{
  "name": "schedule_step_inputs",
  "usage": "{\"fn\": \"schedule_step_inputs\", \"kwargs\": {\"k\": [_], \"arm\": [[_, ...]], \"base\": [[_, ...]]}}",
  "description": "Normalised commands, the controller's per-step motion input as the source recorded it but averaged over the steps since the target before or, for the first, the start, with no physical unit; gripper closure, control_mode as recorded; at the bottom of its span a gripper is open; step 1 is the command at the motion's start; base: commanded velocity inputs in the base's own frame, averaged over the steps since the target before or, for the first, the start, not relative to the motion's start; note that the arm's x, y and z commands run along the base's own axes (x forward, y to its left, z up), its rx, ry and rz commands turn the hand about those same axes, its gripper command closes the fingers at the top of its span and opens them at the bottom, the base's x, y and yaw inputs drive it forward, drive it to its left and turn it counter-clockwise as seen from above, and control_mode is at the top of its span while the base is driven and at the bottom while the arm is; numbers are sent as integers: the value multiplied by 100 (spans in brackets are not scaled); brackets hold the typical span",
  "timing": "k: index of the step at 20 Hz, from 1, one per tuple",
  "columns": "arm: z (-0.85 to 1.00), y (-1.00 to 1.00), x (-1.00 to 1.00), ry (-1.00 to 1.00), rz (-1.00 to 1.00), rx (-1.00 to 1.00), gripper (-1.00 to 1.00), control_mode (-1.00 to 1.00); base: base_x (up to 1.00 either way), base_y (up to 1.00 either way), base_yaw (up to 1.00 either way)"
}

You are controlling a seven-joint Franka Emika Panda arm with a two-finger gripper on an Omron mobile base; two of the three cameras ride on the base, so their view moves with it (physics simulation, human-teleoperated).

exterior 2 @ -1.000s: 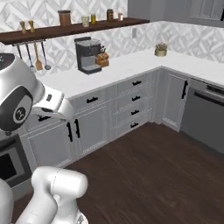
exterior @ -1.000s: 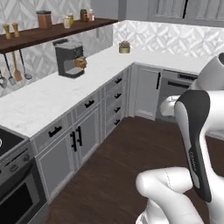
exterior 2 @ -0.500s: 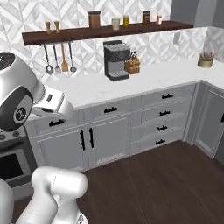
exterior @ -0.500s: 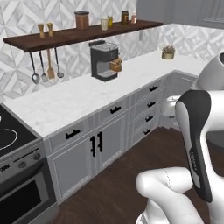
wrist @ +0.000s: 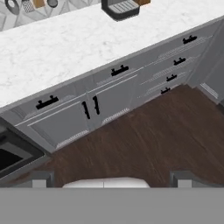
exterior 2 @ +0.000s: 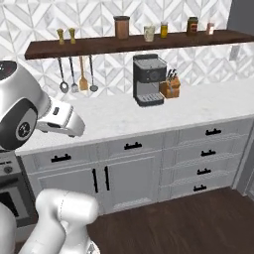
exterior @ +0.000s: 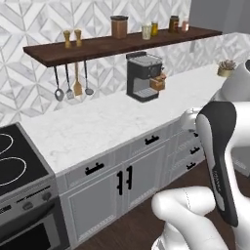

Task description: Gather all objects into one cabinet and sort the glasses and bowls to opposite sides.

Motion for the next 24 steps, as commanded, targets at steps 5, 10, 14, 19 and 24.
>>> {"fn": "schedule_step_inputs", "kwargs": {"k": [5,10,14,19,24], "arm": [[0,0,0,0,0,0,-100,100],[0,0,0,0,0,0,-100,100],[0,0,0,0,0,0,-100,100],[0,0,0,0,0,0,-100,100],[0,0,0,0,0,0,-100,100]], "base": [[81,-23,42],[31,-41,38],[15,-53,30],[64,-56,22],[78,-60,12]]}}
